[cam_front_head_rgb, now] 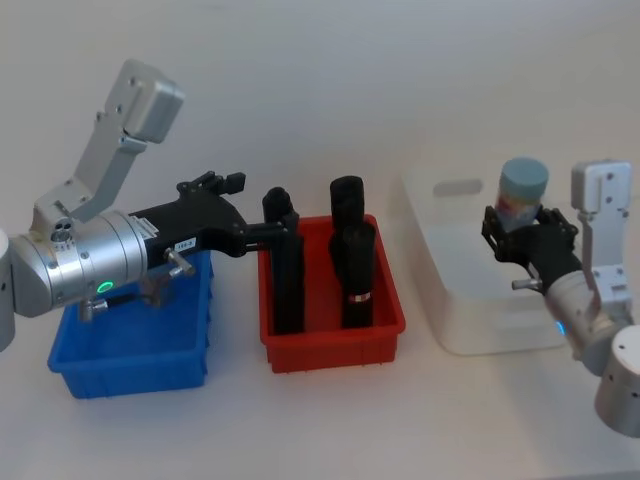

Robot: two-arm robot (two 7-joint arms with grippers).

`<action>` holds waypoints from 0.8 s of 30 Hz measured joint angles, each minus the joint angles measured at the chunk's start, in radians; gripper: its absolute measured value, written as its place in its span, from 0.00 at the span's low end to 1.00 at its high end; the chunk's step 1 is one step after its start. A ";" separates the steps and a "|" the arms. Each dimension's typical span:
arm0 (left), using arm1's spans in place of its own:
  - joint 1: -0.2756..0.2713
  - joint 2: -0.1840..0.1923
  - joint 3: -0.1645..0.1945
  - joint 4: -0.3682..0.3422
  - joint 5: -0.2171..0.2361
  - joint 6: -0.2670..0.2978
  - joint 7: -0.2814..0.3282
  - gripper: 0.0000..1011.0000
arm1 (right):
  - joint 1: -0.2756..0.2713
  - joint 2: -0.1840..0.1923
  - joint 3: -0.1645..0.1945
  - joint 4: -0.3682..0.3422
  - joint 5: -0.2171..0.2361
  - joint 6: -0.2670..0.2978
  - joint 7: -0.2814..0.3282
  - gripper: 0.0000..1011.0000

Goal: Pick the cotton swabs from the blue box and place them into the white box.

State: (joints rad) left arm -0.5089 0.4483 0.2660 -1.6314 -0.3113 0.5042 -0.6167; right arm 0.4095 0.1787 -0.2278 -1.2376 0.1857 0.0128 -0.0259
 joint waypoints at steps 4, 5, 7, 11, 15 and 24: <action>0.000 0.000 0.000 0.000 0.000 0.000 0.000 0.99 | 0.037 -0.011 -0.001 0.065 -0.005 -0.003 0.034 0.62; 0.000 0.000 0.000 0.000 0.000 0.000 0.000 0.99 | 0.053 -0.016 -0.003 0.095 -0.006 -0.004 0.046 0.62; 0.000 0.000 0.000 0.000 0.000 0.000 0.000 0.99 | 0.066 -0.020 -0.003 0.117 -0.007 -0.006 0.057 0.62; 0.000 0.000 0.000 0.000 0.000 0.000 0.000 0.99 | 0.098 -0.030 -0.005 0.175 -0.010 -0.011 0.086 0.72; 0.000 0.000 0.000 0.000 0.000 0.000 0.000 0.99 | 0.115 -0.036 -0.006 0.206 -0.010 -0.017 0.106 0.84; 0.000 0.000 0.000 0.000 0.000 0.000 0.000 0.99 | 0.132 -0.042 -0.004 0.233 -0.003 -0.043 0.133 0.99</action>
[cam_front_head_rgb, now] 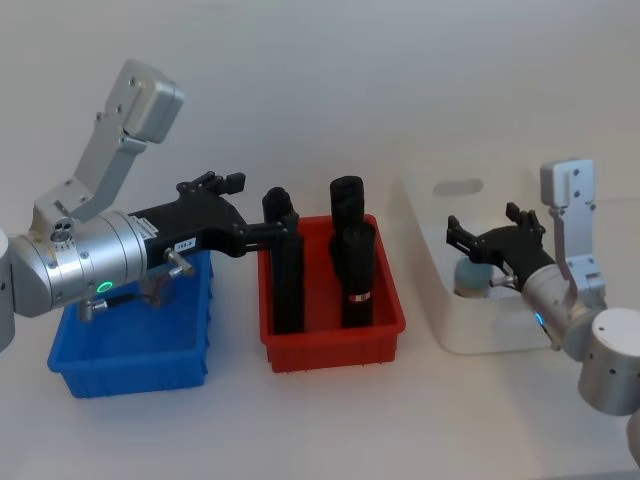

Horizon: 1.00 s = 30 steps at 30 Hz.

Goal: Pick the cotton swabs from the blue box and place them into the white box.

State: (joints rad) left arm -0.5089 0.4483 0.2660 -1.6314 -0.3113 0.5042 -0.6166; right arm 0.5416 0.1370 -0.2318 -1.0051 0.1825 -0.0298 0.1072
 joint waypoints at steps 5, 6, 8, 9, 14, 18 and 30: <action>0.000 0.000 0.000 0.000 0.000 0.000 0.000 0.99 | -0.001 0.001 0.005 -0.010 0.009 -0.021 0.003 0.99; 0.000 0.000 0.000 0.000 0.000 0.000 0.000 0.99 | -0.001 0.001 0.005 -0.010 0.009 -0.021 0.003 0.99; 0.000 0.000 0.000 0.000 0.000 0.000 0.000 0.99 | -0.005 0.002 0.008 -0.020 0.015 -0.032 0.002 0.99; 0.000 0.000 0.000 0.000 0.000 0.000 0.000 0.99 | -0.008 0.004 0.010 -0.029 0.019 -0.039 0.002 0.99; 0.000 0.000 0.000 0.000 0.000 0.000 0.000 0.99 | -0.020 0.009 0.017 -0.061 0.032 -0.053 -0.006 0.99; 0.000 0.000 0.000 0.000 0.000 0.000 0.000 0.99 | -0.031 0.012 0.022 -0.087 0.043 -0.062 -0.014 0.99; 0.000 0.000 0.000 0.000 0.000 0.000 0.000 0.99 | -0.049 0.019 0.031 -0.132 0.061 -0.075 -0.029 0.99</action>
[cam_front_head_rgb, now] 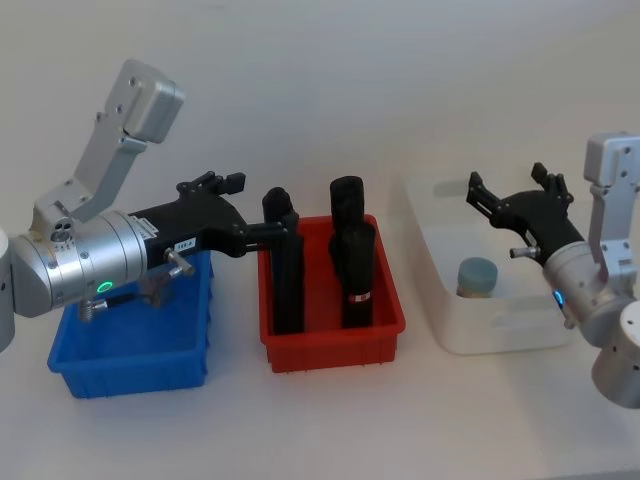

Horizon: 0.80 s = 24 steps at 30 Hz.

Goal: Pick the cotton swabs from the blue box and place them into the white box.

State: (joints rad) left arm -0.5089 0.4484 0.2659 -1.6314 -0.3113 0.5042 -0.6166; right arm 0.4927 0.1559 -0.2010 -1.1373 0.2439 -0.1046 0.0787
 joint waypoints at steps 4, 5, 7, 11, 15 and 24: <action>0.000 0.000 0.000 0.000 0.000 0.000 0.000 0.99 | -0.003 0.001 0.001 -0.007 0.003 -0.002 -0.002 0.99; 0.000 0.000 0.000 0.000 0.000 0.000 0.000 0.99 | -0.003 0.001 0.001 -0.007 0.003 -0.002 -0.002 0.99; 0.000 0.000 0.000 0.000 0.000 0.000 0.000 0.99 | -0.004 0.001 0.002 -0.008 0.003 -0.002 -0.002 0.99; 0.006 -0.002 0.004 0.000 0.001 -0.011 0.014 0.99 | -0.014 0.005 0.001 -0.021 0.004 -0.001 -0.002 0.99; 0.017 -0.004 0.012 0.000 0.005 -0.031 0.037 0.99 | -0.035 0.013 0.000 -0.048 0.006 0.006 -0.003 0.99; 0.067 -0.016 0.047 0.001 0.026 -0.120 0.149 0.99 | -0.120 0.043 -0.004 -0.152 0.013 0.030 -0.004 0.99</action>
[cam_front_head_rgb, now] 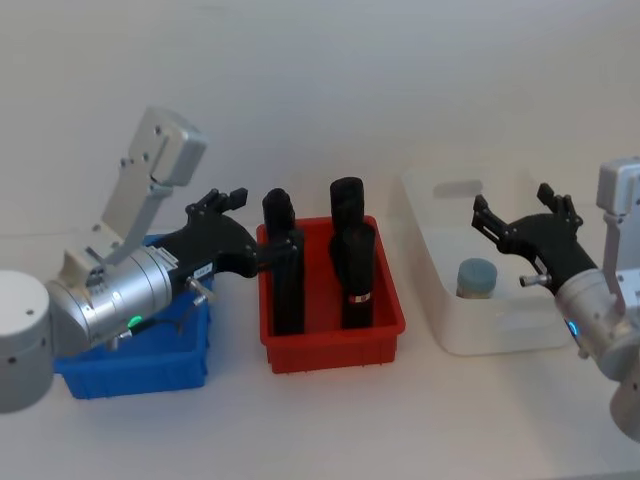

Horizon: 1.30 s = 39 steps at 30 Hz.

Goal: Pick the cotton swabs from the blue box and place them into the white box.

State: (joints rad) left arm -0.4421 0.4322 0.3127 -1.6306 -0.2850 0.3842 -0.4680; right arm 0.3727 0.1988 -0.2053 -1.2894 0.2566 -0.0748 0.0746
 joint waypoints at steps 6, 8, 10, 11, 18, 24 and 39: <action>0.037 -0.009 0.025 0.001 0.016 -0.067 0.082 0.99 | -0.059 0.021 -0.003 -0.073 0.005 0.018 -0.001 0.99; 0.046 -0.012 0.032 0.001 0.019 -0.084 0.104 0.99 | -0.075 0.027 -0.004 -0.092 0.006 0.022 -0.002 0.99; 0.060 -0.015 0.042 0.001 0.025 -0.109 0.134 0.99 | -0.097 0.035 -0.005 -0.120 0.008 0.028 -0.002 0.99; 0.068 -0.017 0.048 0.001 0.029 -0.124 0.152 0.99 | -0.111 0.040 -0.006 -0.137 0.009 0.032 -0.002 0.99; 0.110 -0.027 0.076 0.002 0.046 -0.198 0.244 0.99 | -0.172 0.062 -0.010 -0.212 0.014 0.049 -0.004 0.99; 0.147 -0.036 0.101 0.003 0.061 -0.264 0.326 0.99 | -0.238 0.085 -0.013 -0.293 0.019 0.068 -0.005 0.99; 0.204 -0.050 0.141 0.004 0.085 -0.368 0.454 0.99 | -0.367 0.132 -0.020 -0.452 0.030 0.104 -0.008 0.99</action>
State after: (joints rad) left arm -0.2384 0.3823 0.4536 -1.6265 -0.2003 0.0166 -0.0143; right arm 0.0061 0.3305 -0.2256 -1.7415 0.2865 0.0294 0.0665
